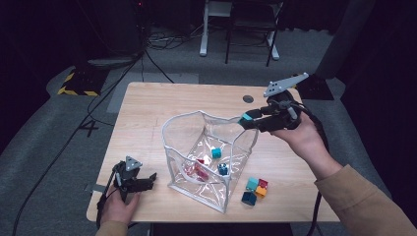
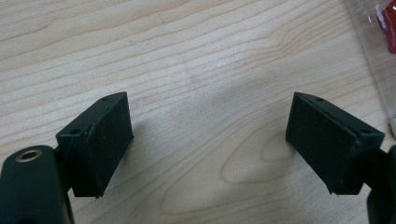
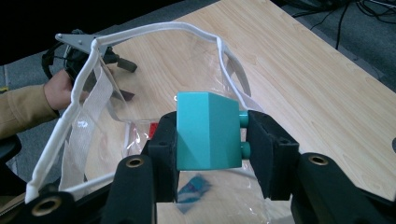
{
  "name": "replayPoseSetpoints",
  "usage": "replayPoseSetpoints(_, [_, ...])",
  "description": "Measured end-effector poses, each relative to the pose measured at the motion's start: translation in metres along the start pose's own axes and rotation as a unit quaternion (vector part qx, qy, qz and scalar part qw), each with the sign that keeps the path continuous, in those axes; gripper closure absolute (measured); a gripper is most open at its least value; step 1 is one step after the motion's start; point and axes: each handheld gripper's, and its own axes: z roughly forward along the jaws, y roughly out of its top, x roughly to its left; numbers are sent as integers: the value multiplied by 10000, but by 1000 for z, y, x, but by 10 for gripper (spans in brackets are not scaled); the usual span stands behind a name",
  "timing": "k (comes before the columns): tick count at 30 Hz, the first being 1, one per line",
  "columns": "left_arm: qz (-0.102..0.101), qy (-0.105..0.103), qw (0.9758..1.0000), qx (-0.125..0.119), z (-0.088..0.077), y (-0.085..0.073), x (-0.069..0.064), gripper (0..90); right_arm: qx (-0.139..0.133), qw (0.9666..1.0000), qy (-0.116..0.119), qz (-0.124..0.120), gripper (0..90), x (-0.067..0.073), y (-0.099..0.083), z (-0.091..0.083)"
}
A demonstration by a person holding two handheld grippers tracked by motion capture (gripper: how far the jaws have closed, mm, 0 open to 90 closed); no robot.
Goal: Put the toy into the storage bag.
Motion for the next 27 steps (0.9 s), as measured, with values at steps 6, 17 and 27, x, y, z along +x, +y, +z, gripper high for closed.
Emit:
replayPoseSetpoints(6, [-8, -3, 10000, 5, 0, 0, 0, 145, 146, 9999, 44, -79, 570, 4, 19, 19])
replayPoseSetpoints(17, [-26, -2, 10000, -10, 1, 0, 0, 146, 536, 9978, 171, -340, 570, 21, 51, 68])
replayPoseSetpoints(27, [-36, 5, 10000, -16, 1, 0, 0, 146, 823, 9953, 271, -437, 570, 30, 63, 102])
